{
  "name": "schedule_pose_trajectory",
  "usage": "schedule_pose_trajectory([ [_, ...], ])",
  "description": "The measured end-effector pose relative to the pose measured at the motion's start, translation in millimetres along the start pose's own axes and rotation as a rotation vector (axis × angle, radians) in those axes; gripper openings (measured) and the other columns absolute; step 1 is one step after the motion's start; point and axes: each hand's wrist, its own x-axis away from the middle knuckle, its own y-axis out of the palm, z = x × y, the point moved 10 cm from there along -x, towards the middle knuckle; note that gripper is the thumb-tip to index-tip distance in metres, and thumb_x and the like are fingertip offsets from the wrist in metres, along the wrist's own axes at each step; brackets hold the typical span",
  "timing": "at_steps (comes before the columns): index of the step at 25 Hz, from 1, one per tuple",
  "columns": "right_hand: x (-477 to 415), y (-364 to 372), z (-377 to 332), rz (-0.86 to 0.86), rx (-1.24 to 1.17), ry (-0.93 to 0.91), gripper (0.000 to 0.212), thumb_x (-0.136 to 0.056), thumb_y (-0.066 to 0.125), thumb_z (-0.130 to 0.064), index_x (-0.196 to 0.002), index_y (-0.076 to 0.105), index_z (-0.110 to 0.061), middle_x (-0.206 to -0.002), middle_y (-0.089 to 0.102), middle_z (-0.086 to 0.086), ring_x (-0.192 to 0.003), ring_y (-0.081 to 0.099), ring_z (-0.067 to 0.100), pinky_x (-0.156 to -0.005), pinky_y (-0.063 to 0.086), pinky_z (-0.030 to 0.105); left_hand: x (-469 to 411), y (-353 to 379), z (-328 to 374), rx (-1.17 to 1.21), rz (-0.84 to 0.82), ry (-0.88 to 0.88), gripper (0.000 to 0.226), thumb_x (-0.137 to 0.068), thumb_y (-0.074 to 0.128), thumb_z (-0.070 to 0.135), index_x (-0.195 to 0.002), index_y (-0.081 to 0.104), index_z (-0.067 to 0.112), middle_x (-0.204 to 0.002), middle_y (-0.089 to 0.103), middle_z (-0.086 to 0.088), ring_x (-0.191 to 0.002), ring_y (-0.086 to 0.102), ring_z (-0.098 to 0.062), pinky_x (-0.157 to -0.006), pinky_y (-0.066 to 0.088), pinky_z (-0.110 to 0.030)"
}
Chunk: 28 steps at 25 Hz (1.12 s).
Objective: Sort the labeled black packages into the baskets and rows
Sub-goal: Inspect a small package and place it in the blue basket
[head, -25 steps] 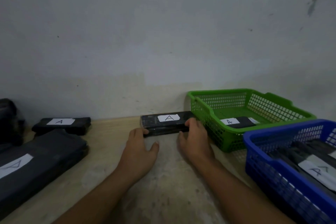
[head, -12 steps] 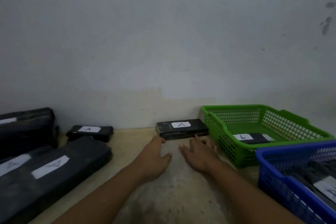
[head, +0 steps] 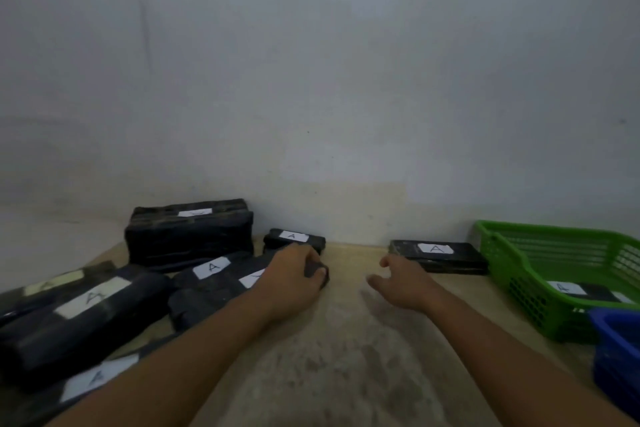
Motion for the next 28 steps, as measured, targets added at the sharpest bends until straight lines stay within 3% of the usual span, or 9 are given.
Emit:
schedule_pose_trajectory([
  [3, -21, 5, -45, 0.028, -0.108, -0.051, 0.052, -0.093, 0.057, -0.045, -0.130, 0.051, -0.009, -0.134, 0.055, 0.010, -0.122, 0.052, 0.026, -0.090, 0.039, 0.027, -19, -29, -34, -0.024, 0.064, -0.060, 0.016, -0.091, 0.059, 0.028, -0.105, 0.058, 0.019, -0.106, 0.057, 0.001, -0.087, 0.052, -0.007, -0.070, 0.039, -0.016],
  [5, -41, 15, -61, 0.034, -0.179, -0.034, 0.043, -0.096, 0.053, -0.042, -0.121, 0.055, -0.007, -0.116, 0.058, 0.010, -0.111, 0.056, 0.025, -0.081, 0.038, 0.027, -37, -37, -56, -0.034, 0.106, -0.117, 0.020, -0.092, 0.059, 0.028, -0.107, 0.057, 0.015, -0.104, 0.057, -0.001, -0.083, 0.051, -0.008, -0.066, 0.038, -0.016],
  [8, -76, 37, -68, 0.047, -0.265, 0.021, 0.036, -0.097, 0.049, -0.046, -0.085, 0.052, -0.012, -0.079, 0.049, 0.002, -0.073, 0.050, 0.018, -0.058, 0.034, 0.026, -63, -27, -88, -0.016, 0.064, -0.238, 0.023, -0.092, 0.056, 0.031, -0.104, 0.054, 0.011, -0.096, 0.057, -0.003, -0.076, 0.050, -0.008, -0.057, 0.036, -0.019],
  [10, -97, 48, -68, 0.055, -0.259, 0.048, 0.043, -0.097, 0.047, -0.049, -0.073, 0.046, -0.013, -0.072, 0.045, 0.003, -0.072, 0.048, 0.021, -0.055, 0.032, 0.028, -77, -15, -106, 0.006, 0.026, -0.299, 0.028, -0.091, 0.056, 0.033, -0.105, 0.052, 0.008, -0.099, 0.058, -0.006, -0.084, 0.055, -0.015, -0.062, 0.039, -0.024],
  [15, -130, 72, -65, 0.051, -0.424, 0.117, 0.049, -0.094, 0.056, -0.041, -0.109, 0.065, 0.004, -0.110, 0.067, 0.020, -0.101, 0.064, 0.033, -0.072, 0.040, 0.027, -98, 4, -128, 0.150, 0.012, -0.397, 0.030, -0.091, 0.059, 0.030, -0.107, 0.051, 0.005, -0.099, 0.056, -0.007, -0.086, 0.053, -0.016, -0.060, 0.038, -0.023],
  [20, -122, 43, -68, 0.210, -0.670, 0.092, 0.033, -0.091, 0.061, -0.029, -0.118, 0.061, -0.009, -0.115, 0.067, 0.012, -0.099, 0.066, 0.028, -0.084, 0.052, 0.033, -94, -21, -112, 0.397, 0.209, -0.366, 0.036, -0.094, 0.056, 0.021, -0.123, 0.039, 0.012, -0.107, 0.048, -0.002, -0.087, 0.053, -0.012, -0.065, 0.045, -0.022],
  [24, -58, 2, -74, 0.144, -1.187, 0.012, 0.018, -0.099, 0.051, -0.017, -0.116, 0.053, -0.021, -0.104, 0.070, 0.007, -0.078, 0.074, 0.023, -0.064, 0.056, 0.033, -67, -46, -72, 0.579, 0.277, -0.306, 0.041, -0.092, 0.061, 0.025, -0.128, 0.043, 0.018, -0.112, 0.056, -0.001, -0.090, 0.061, -0.017, -0.064, 0.051, -0.025],
  [28, 27, -31, -49, 0.188, -1.284, -0.065, 0.019, -0.097, 0.053, -0.011, -0.115, 0.055, -0.015, -0.087, 0.071, 0.011, -0.061, 0.065, 0.022, -0.052, 0.044, 0.031, -5, -31, -15, 0.854, 0.166, -0.259, 0.032, -0.093, 0.059, 0.016, -0.124, 0.051, 0.015, -0.113, 0.065, -0.008, -0.088, 0.068, -0.022, -0.062, 0.057, -0.029],
])
